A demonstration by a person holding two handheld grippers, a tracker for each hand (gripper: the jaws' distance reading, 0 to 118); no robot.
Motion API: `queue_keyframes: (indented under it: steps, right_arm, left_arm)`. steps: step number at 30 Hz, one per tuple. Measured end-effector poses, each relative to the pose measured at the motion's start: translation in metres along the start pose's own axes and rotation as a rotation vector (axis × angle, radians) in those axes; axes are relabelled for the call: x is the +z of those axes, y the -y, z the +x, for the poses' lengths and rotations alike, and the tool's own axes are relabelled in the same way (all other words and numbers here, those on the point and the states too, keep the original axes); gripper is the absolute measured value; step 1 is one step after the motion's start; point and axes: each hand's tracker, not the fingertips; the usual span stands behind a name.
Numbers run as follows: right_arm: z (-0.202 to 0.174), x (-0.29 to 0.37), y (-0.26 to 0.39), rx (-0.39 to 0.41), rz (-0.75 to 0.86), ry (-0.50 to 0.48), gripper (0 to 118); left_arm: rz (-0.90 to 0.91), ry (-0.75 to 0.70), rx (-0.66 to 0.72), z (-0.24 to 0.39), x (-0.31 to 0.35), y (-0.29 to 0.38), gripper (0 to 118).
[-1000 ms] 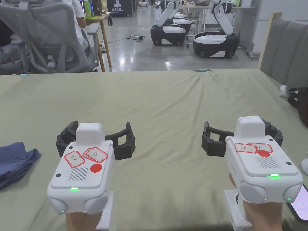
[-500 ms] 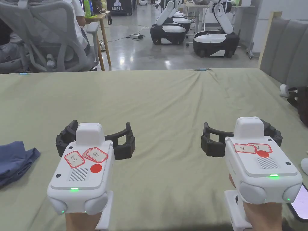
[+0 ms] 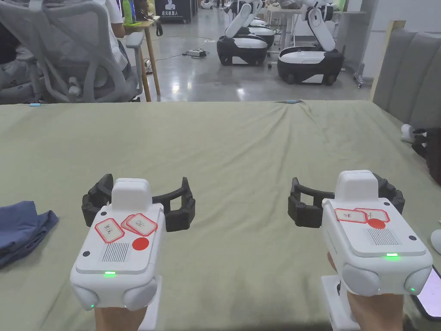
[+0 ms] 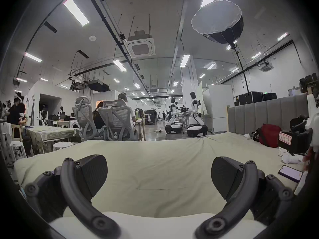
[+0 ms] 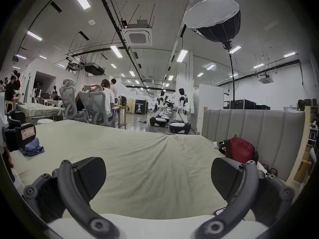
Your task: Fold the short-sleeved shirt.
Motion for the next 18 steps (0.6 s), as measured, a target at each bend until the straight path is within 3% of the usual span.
queue_keyframes:
  steps: [18]
  right_arm:
    - [0.0012, 0.0082, -0.0006, -0.006, 0.004, 0.015, 118]
  left_arm:
    - [0.005, -0.015, 0.020, 0.0032, 0.0075, 0.0008, 118]
